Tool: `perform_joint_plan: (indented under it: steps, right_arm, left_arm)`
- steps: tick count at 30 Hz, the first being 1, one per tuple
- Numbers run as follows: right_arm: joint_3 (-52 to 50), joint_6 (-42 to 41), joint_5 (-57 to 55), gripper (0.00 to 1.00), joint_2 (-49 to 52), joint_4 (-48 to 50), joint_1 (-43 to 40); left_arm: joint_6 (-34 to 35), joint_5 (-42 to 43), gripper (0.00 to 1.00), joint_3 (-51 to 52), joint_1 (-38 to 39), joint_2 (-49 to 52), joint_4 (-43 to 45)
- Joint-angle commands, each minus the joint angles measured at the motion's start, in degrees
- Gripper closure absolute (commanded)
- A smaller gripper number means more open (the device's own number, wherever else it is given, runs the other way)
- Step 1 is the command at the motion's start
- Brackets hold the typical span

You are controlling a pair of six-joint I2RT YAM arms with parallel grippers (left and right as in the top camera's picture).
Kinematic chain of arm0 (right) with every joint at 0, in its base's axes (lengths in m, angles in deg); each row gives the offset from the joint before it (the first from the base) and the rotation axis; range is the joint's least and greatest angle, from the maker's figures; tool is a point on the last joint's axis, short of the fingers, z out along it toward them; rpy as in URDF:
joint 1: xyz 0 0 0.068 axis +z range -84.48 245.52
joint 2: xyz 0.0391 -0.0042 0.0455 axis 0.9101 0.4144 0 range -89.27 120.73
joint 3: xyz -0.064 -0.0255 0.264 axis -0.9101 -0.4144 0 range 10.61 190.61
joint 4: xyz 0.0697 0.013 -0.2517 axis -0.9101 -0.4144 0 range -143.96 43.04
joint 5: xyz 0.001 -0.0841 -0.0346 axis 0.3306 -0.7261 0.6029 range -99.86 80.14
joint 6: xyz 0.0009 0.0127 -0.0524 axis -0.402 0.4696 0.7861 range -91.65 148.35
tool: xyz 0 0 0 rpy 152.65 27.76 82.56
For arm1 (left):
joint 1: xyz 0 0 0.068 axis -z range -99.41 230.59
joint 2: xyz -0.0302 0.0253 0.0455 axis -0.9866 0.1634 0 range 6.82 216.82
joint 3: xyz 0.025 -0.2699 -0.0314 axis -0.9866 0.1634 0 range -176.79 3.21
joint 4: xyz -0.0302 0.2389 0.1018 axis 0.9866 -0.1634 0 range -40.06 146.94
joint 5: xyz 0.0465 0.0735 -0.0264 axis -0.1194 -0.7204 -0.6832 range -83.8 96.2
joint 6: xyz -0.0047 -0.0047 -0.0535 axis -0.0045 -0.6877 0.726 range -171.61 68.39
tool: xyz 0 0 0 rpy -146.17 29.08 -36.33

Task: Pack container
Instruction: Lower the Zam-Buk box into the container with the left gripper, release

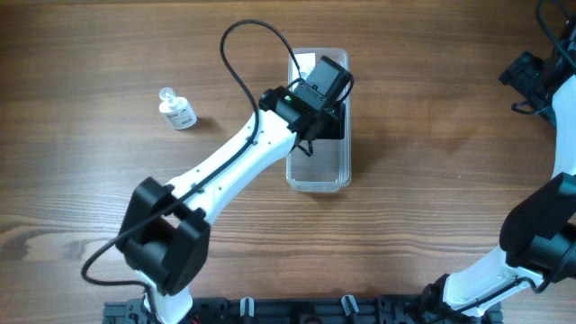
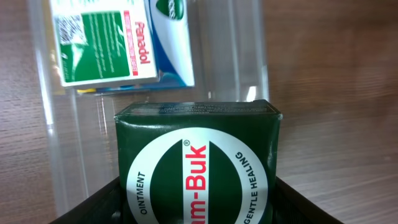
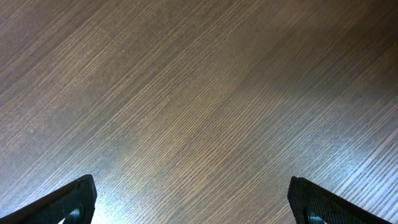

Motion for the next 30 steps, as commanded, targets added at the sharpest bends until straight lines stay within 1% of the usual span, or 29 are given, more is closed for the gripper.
perform_joint_plan:
  steps: [1,7,14,19,22,30]
  right_arm:
    - [-0.07,-0.61,-0.79,0.00,0.92,0.11,0.24]
    - [-0.07,-0.61,-0.79,0.00,0.92,0.11,0.24]
    - [-0.07,-0.61,-0.79,0.00,0.92,0.11,0.24]
    - [-0.07,-0.61,-0.79,0.00,0.92,0.11,0.24]
    - [-0.07,-0.61,-0.79,0.00,0.92,0.11,0.24]
    - [-0.07,-0.61,-0.79,0.00,0.92,0.11,0.24]
  left_arm:
    - [1.20,0.09,0.35,-0.90,0.04,1.90,0.24]
    - [1.44,2.49,0.35,-0.90,0.11,5.62,0.42]
    - [1.44,2.45,0.34,-0.90,0.31,8.35,0.42]
    - [1.42,2.45,0.33,-0.90,0.31,8.79,0.92]
    - [1.42,2.47,0.29,-0.90,0.31,8.79,0.87]
    - [1.40,2.47,0.29,-0.92,0.31,8.79,1.03]
